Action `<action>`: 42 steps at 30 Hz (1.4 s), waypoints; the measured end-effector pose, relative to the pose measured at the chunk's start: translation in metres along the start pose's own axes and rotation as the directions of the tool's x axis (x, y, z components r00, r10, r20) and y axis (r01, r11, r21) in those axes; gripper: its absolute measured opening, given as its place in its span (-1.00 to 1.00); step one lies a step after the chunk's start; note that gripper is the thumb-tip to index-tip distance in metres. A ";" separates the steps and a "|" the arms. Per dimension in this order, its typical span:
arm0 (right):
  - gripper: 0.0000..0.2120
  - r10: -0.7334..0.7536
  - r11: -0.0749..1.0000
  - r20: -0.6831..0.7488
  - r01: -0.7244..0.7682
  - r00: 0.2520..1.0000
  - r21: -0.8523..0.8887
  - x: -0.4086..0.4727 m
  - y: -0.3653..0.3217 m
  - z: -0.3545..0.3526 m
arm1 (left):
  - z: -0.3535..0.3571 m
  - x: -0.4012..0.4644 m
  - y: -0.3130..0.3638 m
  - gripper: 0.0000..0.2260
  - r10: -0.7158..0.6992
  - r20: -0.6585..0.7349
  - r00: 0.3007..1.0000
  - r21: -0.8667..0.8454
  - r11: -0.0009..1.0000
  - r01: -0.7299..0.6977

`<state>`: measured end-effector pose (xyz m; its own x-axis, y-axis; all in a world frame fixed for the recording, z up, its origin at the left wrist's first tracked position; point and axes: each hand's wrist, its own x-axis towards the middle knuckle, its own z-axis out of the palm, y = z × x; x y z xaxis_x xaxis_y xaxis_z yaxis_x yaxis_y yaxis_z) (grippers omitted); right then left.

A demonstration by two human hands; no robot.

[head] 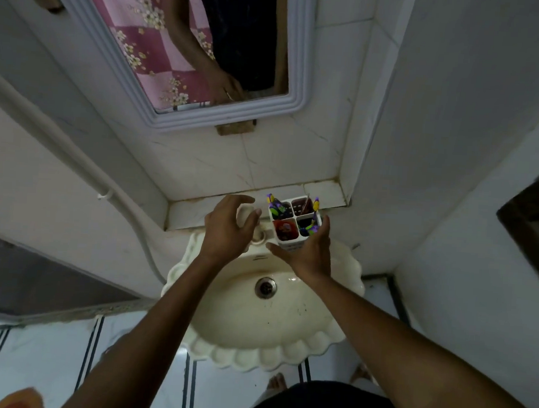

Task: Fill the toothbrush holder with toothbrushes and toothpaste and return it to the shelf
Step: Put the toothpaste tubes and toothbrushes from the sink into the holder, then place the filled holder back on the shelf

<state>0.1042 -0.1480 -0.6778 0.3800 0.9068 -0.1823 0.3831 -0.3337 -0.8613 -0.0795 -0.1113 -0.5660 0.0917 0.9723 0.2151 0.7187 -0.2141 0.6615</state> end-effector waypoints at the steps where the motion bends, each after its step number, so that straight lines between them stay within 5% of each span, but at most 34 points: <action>1: 0.46 0.012 1.000 -0.018 -0.011 1.000 0.015 0.001 -0.003 0.002 | -0.002 -0.001 0.000 -0.74 0.008 -0.006 1.000 -0.002 1.000 -0.008; 11: 0.14 0.002 0.995 -0.188 0.017 0.982 0.103 -0.016 -0.029 -0.029 | -0.020 -0.005 0.002 -0.61 0.105 -0.006 0.994 -0.023 0.994 -0.105; 19: 0.10 -0.218 0.952 -0.342 0.276 0.914 0.131 -0.037 -0.098 -0.088 | -0.054 -0.004 0.039 -0.55 0.184 -0.073 0.980 -0.017 0.982 -0.186; 31: 0.05 -0.534 0.700 -0.562 0.703 0.632 0.125 -0.053 -0.268 -0.235 | -0.144 0.037 0.188 -0.57 0.434 -0.385 0.814 0.074 0.894 -0.442; 42: 0.05 -0.575 0.495 -0.693 0.859 0.434 0.128 -0.082 -0.417 -0.357 | -0.249 0.091 0.324 -0.58 0.518 -0.552 0.653 0.108 0.821 -0.560</action>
<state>0.2141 -0.1752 -0.1345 0.5283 0.4074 0.7449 0.4085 0.6472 -0.6437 -0.0098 -0.1159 -0.1535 0.0514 0.4722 0.8800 0.6137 -0.7101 0.3452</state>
